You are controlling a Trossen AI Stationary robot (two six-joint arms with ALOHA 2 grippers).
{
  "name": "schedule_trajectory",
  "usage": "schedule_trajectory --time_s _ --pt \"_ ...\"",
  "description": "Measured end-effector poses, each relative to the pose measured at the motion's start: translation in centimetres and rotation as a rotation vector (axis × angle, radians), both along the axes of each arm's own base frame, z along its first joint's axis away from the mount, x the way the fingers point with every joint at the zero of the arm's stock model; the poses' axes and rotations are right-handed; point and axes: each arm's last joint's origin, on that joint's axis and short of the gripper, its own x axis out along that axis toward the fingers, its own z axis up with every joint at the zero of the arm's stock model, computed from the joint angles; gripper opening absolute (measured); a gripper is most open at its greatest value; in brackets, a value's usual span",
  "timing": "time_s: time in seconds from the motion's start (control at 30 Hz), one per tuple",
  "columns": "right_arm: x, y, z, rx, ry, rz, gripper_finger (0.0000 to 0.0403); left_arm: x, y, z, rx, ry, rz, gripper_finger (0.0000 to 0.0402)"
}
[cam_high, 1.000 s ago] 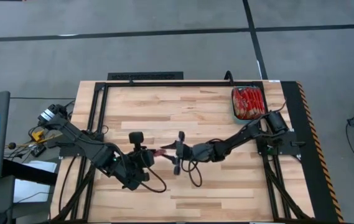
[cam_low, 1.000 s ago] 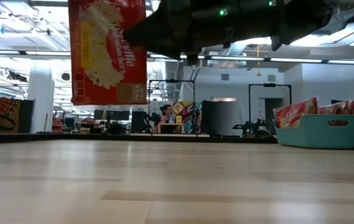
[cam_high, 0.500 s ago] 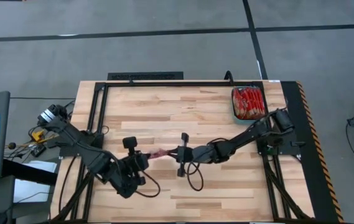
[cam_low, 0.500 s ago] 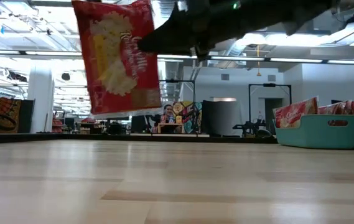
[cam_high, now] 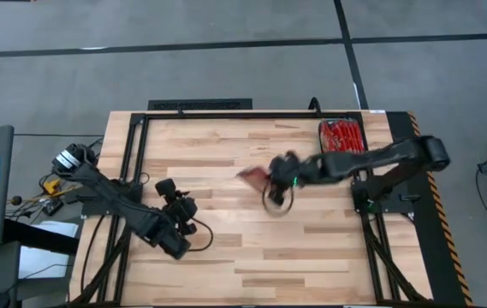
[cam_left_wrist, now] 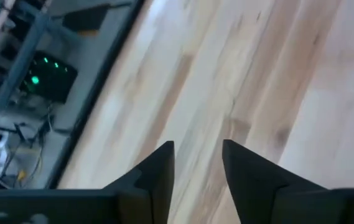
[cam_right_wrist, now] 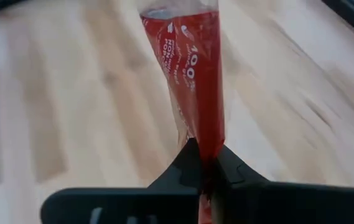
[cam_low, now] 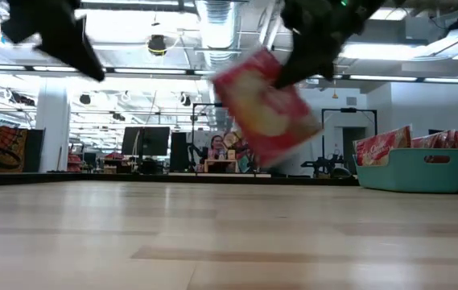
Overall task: Sort popcorn bags into baskets
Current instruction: Put the popcorn bag into the green bin
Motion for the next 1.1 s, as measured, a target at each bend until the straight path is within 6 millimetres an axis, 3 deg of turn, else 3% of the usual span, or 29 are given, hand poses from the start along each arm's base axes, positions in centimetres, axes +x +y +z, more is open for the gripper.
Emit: schedule_trajectory --time_s 0.17,0.33,0.5,0.7,1.1 --pt "-5.0 -5.4 2.1 0.107 0.138 -0.212 0.0019 0.5 2.1 -2.8 -0.056 0.034 0.077 0.013" --pt "-9.4 -10.3 3.8 0.191 0.128 -0.417 0.0018 1.7 3.9 -4.3 -0.069 0.056 0.069 0.0113" --pt "-12.6 -14.6 2.8 0.333 0.222 -0.575 0.0018 3.5 5.6 -4.8 -0.071 0.056 0.008 0.0101" --pt "-13.7 -17.3 1.9 0.389 0.359 -0.637 0.0019 5.2 7.5 -4.6 -0.125 0.059 -0.071 0.0094" --pt "-14.4 -19.8 4.9 0.419 0.561 -0.691 0.0019 6.8 10.5 -4.3 -0.185 0.042 -0.131 0.0093"
